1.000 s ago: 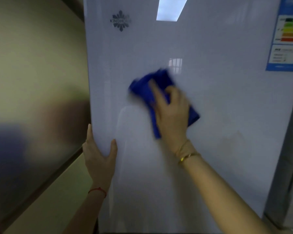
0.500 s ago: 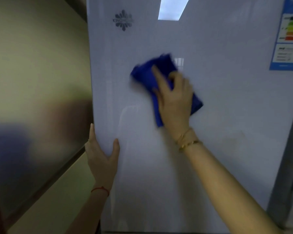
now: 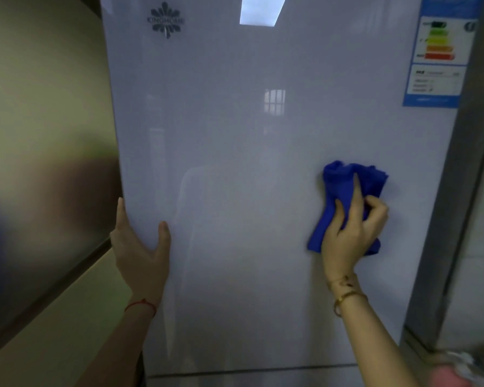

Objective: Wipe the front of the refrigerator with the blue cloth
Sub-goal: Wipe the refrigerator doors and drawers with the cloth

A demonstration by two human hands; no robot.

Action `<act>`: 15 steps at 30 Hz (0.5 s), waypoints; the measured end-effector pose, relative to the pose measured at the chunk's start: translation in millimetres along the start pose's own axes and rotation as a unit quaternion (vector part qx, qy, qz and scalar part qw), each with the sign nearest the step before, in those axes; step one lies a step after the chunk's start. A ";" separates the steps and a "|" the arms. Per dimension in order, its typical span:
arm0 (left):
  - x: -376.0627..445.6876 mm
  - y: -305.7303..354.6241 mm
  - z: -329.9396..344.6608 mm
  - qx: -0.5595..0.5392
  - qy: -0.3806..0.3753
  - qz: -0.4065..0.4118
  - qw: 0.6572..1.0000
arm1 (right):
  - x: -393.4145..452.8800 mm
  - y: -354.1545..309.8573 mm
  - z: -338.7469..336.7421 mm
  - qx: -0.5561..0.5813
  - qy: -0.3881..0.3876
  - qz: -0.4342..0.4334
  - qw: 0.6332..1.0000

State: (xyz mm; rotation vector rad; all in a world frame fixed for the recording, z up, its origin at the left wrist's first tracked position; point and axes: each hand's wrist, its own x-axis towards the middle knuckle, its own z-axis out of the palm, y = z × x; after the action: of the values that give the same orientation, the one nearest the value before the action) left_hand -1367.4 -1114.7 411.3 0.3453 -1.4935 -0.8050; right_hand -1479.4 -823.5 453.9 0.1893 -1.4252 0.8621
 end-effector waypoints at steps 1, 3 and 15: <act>-0.5 -0.1 0.0 0.000 0.001 0.003 1.000 | -18.7 -0.1 -0.5 -0.002 -0.026 -0.050 0.998; -0.3 -0.2 0.1 0.002 0.002 0.004 1.000 | -75.9 11.0 -8.5 -0.036 -0.099 -0.158 0.982; -1.7 -2.3 2.1 0.018 0.011 0.007 1.000 | 6.0 -8.2 5.7 -0.002 -0.035 -0.108 0.994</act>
State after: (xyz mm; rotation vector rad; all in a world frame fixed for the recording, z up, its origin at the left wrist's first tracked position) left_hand -1369.8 -1114.6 408.7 0.3689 -1.4897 -0.7621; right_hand -1479.3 -830.2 463.5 0.3661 -1.4412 0.6796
